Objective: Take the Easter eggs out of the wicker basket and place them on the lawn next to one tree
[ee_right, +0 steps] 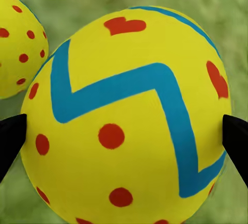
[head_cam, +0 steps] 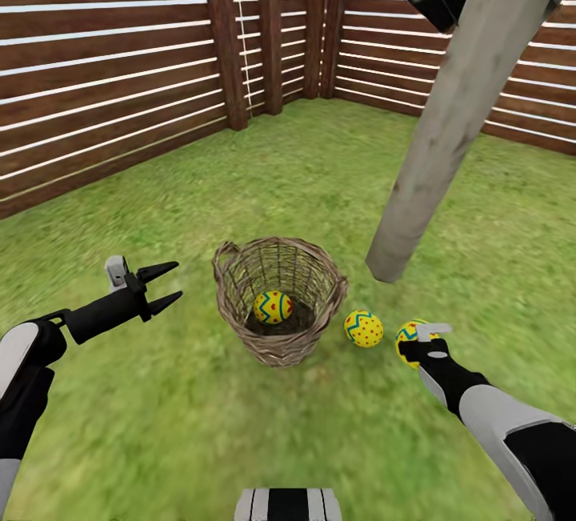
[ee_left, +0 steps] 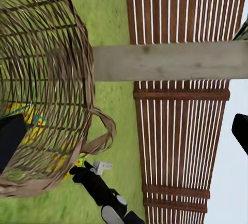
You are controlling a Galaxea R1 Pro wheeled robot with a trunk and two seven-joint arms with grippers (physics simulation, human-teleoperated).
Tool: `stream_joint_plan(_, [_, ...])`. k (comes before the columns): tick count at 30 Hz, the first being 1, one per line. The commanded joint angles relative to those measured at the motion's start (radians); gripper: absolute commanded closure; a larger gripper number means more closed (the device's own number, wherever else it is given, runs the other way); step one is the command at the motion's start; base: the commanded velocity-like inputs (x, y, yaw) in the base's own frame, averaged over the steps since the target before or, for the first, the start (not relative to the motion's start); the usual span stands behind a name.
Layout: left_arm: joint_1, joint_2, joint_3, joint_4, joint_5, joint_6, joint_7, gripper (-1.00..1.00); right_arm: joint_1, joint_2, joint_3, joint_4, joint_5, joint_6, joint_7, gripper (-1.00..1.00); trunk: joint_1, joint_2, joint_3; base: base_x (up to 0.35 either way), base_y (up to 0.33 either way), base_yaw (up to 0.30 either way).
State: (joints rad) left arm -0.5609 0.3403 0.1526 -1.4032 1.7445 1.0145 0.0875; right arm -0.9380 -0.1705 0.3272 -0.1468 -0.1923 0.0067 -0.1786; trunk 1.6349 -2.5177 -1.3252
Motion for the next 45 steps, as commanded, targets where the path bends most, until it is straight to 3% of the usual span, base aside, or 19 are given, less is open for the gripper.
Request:
stream_joint_plan(1, [-0.001,0.0,0.001,0.0,0.01,0.003,0.009,-1.0,-0.002,0.004,0.009,-0.001,-0.008,0.0,-0.004,1.0,0.0,-0.001,-0.005,0.0,0.0,0.0])
stream_joint_plan(7, [0.0,-0.002,0.002,-0.001,0.011,0.004,0.008,-1.0,-0.003,0.006,0.009,-0.002,-0.007,-0.009,-0.004,1.0,0.002,-0.002,-0.024,0.101,-0.018,0.0])
stream_joint_plan(11, [0.002,-0.001,0.004,-0.002,0.013,0.004,0.002,-1.0,-0.002,0.006,0.008,-0.001,-0.008,-0.07,-0.004,1.0,0.002,-0.002,-0.024,0.05,-0.011,0.0])
stream_joint_plan(20, [0.003,-0.005,0.002,0.007,0.01,0.0,0.002,-1.0,-0.002,0.002,0.005,-0.001,-0.008,-0.074,-0.008,1.0,0.002,-0.002,-0.024,0.067,-0.015,0.0])
stream_joint_plan(26, [0.003,-0.007,0.002,0.005,0.01,0.002,0.002,-1.0,-0.002,0.0,0.006,-0.001,-0.009,-0.074,-0.063,1.0,0.003,-0.002,-0.028,0.004,-0.001,0.0])
stream_joint_plan(34, [0.003,-0.009,0.002,0.001,0.01,0.002,0.002,-1.0,-0.002,0.004,0.008,-0.002,-0.004,-0.076,-0.065,1.0,0.005,-0.003,-0.043,0.0,0.0,0.0])
stream_joint_plan(45, [0.003,-0.008,0.002,0.008,0.009,-0.003,0.002,-1.0,-0.002,0.005,0.01,-0.002,-0.004,-0.077,-0.064,1.0,0.005,-0.003,-0.043,0.1,-0.006,0.0])
